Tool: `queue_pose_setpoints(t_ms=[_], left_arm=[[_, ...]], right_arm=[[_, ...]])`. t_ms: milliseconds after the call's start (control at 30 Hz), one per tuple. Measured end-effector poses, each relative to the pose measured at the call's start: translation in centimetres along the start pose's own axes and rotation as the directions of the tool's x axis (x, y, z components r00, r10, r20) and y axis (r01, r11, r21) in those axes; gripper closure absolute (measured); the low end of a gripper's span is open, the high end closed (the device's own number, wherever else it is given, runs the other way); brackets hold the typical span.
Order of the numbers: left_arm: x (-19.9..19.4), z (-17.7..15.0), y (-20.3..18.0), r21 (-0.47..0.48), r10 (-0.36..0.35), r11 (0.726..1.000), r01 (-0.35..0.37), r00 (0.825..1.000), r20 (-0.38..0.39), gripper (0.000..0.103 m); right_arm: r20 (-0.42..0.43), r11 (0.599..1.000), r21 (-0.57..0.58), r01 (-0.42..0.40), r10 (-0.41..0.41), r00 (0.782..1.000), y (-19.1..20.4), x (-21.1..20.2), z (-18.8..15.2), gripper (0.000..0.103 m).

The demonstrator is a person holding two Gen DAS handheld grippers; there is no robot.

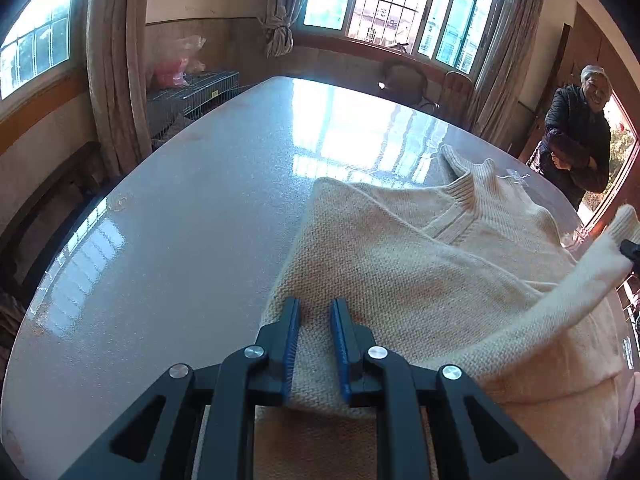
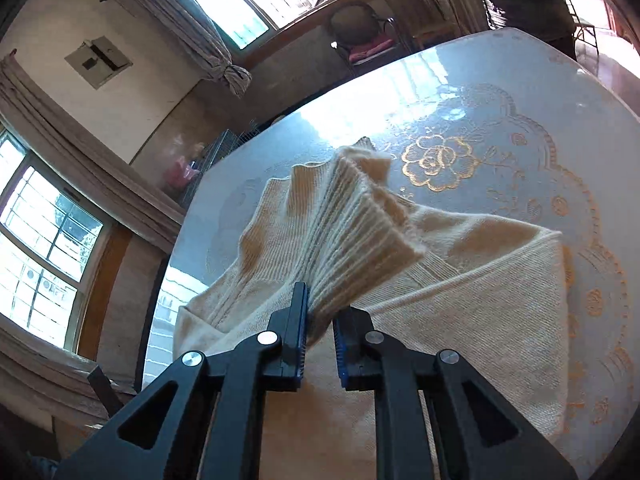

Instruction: Fold clothes

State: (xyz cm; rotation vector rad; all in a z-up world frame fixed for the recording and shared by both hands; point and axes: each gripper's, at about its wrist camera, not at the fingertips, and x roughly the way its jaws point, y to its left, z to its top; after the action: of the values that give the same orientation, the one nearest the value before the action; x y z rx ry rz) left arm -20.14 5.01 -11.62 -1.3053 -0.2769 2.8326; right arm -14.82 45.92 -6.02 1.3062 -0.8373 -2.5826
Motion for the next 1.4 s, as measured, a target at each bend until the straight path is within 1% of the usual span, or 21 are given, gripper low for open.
queue_pose_setpoints(t_ms=[100,167,233,300,367,433,467,500,567,633,667,767,833,900,933,1000,1133,1200,1233,1300,1400], left_arm=[[0.0,0.0,-0.3,0.015,0.017,1.0,-0.017,1.0,0.0,0.087],[0.0,0.1,-0.3,0.018,0.02,1.0,-0.02,1.0,0.0,0.086],[0.0,0.1,-0.3,0.014,0.016,1.0,-0.016,1.0,0.0,0.086],[-0.1,0.1,-0.1,0.006,0.005,1.0,-0.005,1.0,0.001,0.086],[-0.3,0.1,0.2,-0.013,-0.016,1.0,0.016,1.0,0.0,0.086],[-0.7,0.5,0.5,-0.046,-0.042,0.998,0.042,0.999,0.007,0.086],[-1.0,0.9,0.7,-0.062,-0.049,0.997,0.05,0.999,0.02,0.086],[-1.2,1.3,0.8,-0.076,-0.051,0.996,0.054,0.998,0.037,0.086],[-0.9,2.2,0.9,-0.093,-0.059,0.994,0.062,0.998,0.038,0.086],[0.3,2.9,0.7,-0.07,-0.053,0.996,0.052,0.999,-0.012,0.086],[0.9,3.0,0.6,-0.042,-0.028,0.999,0.027,0.999,-0.031,0.086],[1.5,3.0,0.7,0.03,0.082,0.996,-0.081,0.996,-0.038,0.084],[1.5,2.7,1.9,-0.026,0.091,0.995,-0.092,0.995,-0.038,0.075],[1.3,2.5,2.6,-0.08,0.084,0.993,-0.086,0.996,-0.032,0.075],[1.2,2.5,2.6,-0.086,0.084,0.993,-0.087,0.996,-0.036,0.075],[1.0,2.5,2.7,-0.105,0.066,0.992,-0.07,0.997,-0.045,0.076],[-0.6,1.8,3.9,-0.19,0.063,0.98,-0.067,0.998,-0.026,0.077],[-2.2,1.1,4.5,-0.248,0.082,0.966,-0.076,0.996,0.016,0.077],[-3.0,0.5,4.8,-0.278,0.074,0.959,-0.059,0.996,0.043,0.077],[-4.2,-0.4,4.5,-0.3,0.047,0.954,-0.019,0.995,0.086,0.077],[-4.5,-1.0,2.5,-0.236,-0.018,0.971,0.045,0.993,0.116,0.077]], right_arm=[[-0.094,0.997,0.022,0.079,-0.076,0.993,-3.5,0.3,-2.2,0.089],[-0.101,0.994,0.091,0.053,-0.044,0.994,-5.3,0.0,-3.6,0.087],[-0.093,0.985,0.171,0.023,-0.008,0.996,-6.7,-0.2,-4.3,0.079],[-0.072,0.967,0.254,-0.015,0.034,0.997,-8.0,-0.5,-4.7,0.063],[-0.046,0.956,0.291,-0.028,0.043,0.998,-8.2,-0.5,-4.3,0.062],[-0.053,0.959,0.281,-0.016,0.032,0.998,-8.0,-0.3,-3.8,0.063],[-0.053,0.967,0.254,-0.019,0.034,0.998,-7.5,-0.3,-3.4,0.083],[-0.053,0.974,0.225,-0.023,0.036,0.998,-6.9,-0.3,-3.0,0.093],[-0.028,0.992,0.125,-0.023,0.027,0.999,-4.5,-1.3,-1.6,0.093],[0.007,0.998,0.014,-0.054,0.054,0.999,-1.2,-2.6,-0.4,0.093],[0.026,0.996,-0.035,-0.079,0.08,0.996,0.4,-3.5,0.2,0.094],[0.072,0.992,-0.121,-0.045,0.054,0.996,1.5,-5.1,0.8,0.094],[0.104,0.984,-0.176,-0.019,0.038,0.994,2.2,-6.2,1.2,0.094],[0.008,0.983,-0.161,0.092,-0.091,0.996,-0.9,-4.0,0.5,0.094],[-0.06,0.986,-0.127,0.112,-0.121,0.991,-3.0,-2.6,-0.2,0.094],[-0.178,0.983,-0.087,0.162,-0.175,0.968,-6.3,-0.1,-1.9,0.092],[-0.175,0.989,0.007,0.15,-0.146,0.974,-7.6,-1.3,-3.1,0.085],[-0.097,0.955,0.034,0.293,-0.289,0.952,-7.4,-3.2,-2.8,0.083],[-0.046,0.952,0.035,0.305,-0.304,0.952,-6.9,-4.2,-2.5,0.082],[0.006,0.973,-0.009,0.23,-0.23,0.973,-5.0,-4.9,-1.8,0.08],[-0.061,0.984,-0.154,0.09,-0.1,0.993,-0.2,-2.5,-1.1,0.078]])
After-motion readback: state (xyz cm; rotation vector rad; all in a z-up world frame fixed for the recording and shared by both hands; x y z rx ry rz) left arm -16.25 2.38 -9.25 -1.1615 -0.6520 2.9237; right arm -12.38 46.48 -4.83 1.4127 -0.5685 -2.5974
